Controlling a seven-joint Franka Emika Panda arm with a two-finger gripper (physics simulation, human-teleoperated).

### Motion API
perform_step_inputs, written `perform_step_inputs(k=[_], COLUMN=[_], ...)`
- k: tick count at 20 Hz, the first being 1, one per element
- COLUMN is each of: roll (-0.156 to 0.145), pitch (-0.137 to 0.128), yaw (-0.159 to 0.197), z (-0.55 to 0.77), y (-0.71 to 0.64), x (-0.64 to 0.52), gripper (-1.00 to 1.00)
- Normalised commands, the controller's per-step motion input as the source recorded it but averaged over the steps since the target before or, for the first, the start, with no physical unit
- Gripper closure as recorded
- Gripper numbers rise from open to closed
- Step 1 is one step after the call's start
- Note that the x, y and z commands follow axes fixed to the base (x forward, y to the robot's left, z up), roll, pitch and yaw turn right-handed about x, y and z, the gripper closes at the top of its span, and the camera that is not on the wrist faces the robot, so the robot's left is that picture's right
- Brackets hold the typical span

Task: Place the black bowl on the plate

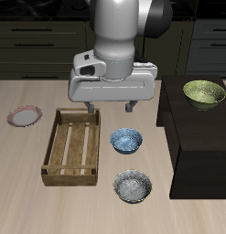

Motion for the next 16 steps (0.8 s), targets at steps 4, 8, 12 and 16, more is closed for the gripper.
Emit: perform_step_inputs(k=[4, 8, 12, 16], roll=[0.033, 0.016, -0.016, -0.009], pitch=[0.028, 0.027, 0.008, 0.015], yaw=[0.006, -0.01, 0.017, 0.032], z=[-0.08, -0.11, -0.14, -0.19], y=[0.09, 0.12, 0.07, 0.08], x=[0.31, 0.45, 0.33, 0.24], gripper=[-1.0, -1.0, -1.0, -1.0])
